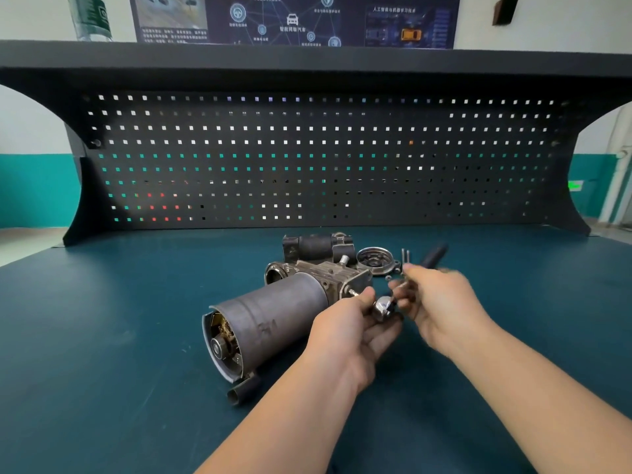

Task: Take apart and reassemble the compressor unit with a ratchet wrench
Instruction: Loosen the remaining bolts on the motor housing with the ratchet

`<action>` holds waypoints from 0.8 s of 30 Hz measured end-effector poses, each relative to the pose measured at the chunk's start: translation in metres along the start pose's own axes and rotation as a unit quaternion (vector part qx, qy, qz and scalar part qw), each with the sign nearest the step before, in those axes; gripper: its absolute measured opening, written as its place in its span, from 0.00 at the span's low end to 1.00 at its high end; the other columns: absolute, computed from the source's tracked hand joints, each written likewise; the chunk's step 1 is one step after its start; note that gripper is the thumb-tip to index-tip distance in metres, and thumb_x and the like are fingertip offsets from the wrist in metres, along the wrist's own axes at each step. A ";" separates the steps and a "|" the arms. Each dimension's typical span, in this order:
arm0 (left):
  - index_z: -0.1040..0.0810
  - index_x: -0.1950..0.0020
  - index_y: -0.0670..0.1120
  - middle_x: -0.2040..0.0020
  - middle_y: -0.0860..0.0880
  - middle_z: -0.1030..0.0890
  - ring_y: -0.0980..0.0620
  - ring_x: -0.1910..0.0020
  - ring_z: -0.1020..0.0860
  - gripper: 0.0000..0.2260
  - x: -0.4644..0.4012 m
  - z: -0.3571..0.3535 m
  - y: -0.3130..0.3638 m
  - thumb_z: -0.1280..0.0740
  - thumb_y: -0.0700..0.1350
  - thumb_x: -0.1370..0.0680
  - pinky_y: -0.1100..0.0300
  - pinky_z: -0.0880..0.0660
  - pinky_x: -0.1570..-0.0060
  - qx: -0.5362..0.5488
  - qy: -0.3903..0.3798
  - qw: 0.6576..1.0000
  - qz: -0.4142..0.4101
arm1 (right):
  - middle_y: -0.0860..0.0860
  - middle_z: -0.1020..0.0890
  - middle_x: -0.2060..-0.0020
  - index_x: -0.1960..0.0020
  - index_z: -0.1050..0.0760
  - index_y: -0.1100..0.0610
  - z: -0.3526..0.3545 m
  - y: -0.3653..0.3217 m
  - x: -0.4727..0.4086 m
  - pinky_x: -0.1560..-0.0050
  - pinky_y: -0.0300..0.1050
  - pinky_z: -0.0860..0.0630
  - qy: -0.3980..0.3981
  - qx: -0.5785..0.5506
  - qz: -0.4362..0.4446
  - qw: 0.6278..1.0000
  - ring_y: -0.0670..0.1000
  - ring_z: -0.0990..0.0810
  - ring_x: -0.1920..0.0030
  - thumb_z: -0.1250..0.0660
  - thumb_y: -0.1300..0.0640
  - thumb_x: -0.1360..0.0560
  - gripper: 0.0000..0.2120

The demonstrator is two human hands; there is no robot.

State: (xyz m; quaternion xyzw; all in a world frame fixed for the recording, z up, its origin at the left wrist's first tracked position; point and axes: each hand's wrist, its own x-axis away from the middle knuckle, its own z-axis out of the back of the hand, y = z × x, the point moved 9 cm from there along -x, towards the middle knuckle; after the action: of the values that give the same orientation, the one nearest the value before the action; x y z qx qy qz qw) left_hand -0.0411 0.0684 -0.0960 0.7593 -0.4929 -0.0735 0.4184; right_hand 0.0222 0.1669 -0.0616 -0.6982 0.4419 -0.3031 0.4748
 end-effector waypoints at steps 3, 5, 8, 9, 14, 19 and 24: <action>0.25 0.45 0.35 0.59 0.39 0.19 0.46 0.65 0.20 0.08 -0.001 0.001 0.000 0.36 0.37 0.22 0.57 0.20 0.72 0.008 0.009 1.000 -0.001 | 0.59 0.25 0.65 0.54 0.31 0.64 0.002 0.027 0.003 0.84 0.31 0.34 0.008 -0.114 -0.121 0.986 0.43 0.27 0.84 0.41 0.66 0.21 0.03; 0.24 0.47 0.35 0.58 0.38 0.18 0.46 0.66 0.19 0.07 -0.001 0.002 -0.001 0.36 0.38 0.22 0.57 0.20 0.72 0.012 0.012 1.000 -0.001 | 0.57 0.25 0.67 0.56 0.31 0.62 -0.001 0.020 0.001 0.84 0.32 0.34 0.003 -0.100 -0.079 0.992 0.42 0.28 0.83 0.40 0.65 0.21 0.05; 0.22 0.47 0.35 0.53 0.37 0.18 0.44 0.63 0.19 0.08 -0.002 0.003 -0.002 0.34 0.40 0.23 0.56 0.19 0.68 0.008 0.016 1.000 -0.007 | 0.55 0.22 0.70 0.57 0.29 0.56 -0.011 -0.027 0.012 0.81 0.35 0.34 -0.040 0.056 0.144 0.987 0.44 0.28 0.80 0.36 0.60 0.22 0.06; 0.21 0.49 0.36 0.55 0.38 0.18 0.45 0.63 0.18 0.08 -0.001 0.002 -0.002 0.33 0.40 0.23 0.57 0.19 0.67 0.009 0.013 1.000 -0.010 | 0.53 0.20 0.70 0.57 0.28 0.53 -0.019 -0.042 0.023 0.79 0.36 0.33 -0.065 0.126 0.229 0.963 0.45 0.27 0.79 0.35 0.59 0.23 0.05; 0.20 0.54 0.39 0.66 0.44 0.21 0.52 0.75 0.21 0.07 0.002 -0.003 0.001 0.37 0.39 0.21 0.63 0.24 0.77 0.018 -0.013 1.000 -0.011 | 0.44 0.18 0.65 0.53 0.27 0.45 -0.053 -0.059 0.068 0.65 0.45 0.23 -0.149 0.295 0.425 0.843 0.46 0.20 0.68 0.31 0.54 0.27 0.07; 0.24 0.44 0.34 0.55 0.36 0.18 0.44 0.61 0.19 0.09 0.002 -0.001 0.002 0.38 0.37 0.21 0.55 0.19 0.68 0.033 0.001 0.999 -0.011 | 0.51 0.21 0.73 0.56 0.28 0.56 -0.022 -0.047 0.027 0.79 0.37 0.32 -0.044 0.160 0.246 0.955 0.46 0.28 0.80 0.34 0.57 0.23 0.04; 0.26 0.42 0.34 0.57 0.38 0.19 0.44 0.62 0.20 0.11 0.001 -0.001 0.002 0.37 0.37 0.22 0.57 0.20 0.70 0.007 0.008 1.000 -0.011 | 0.58 0.27 0.69 0.60 0.31 0.64 -0.001 0.024 0.003 0.84 0.30 0.36 0.011 -0.143 -0.116 0.983 0.41 0.31 0.85 0.40 0.65 0.21 0.09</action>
State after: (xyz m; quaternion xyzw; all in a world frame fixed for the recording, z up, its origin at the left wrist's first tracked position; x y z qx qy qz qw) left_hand -0.0412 0.0674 -0.0940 0.7682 -0.4819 -0.0688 0.4158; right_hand 0.0147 0.1603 -0.0835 -0.8018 0.4020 -0.2980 0.3267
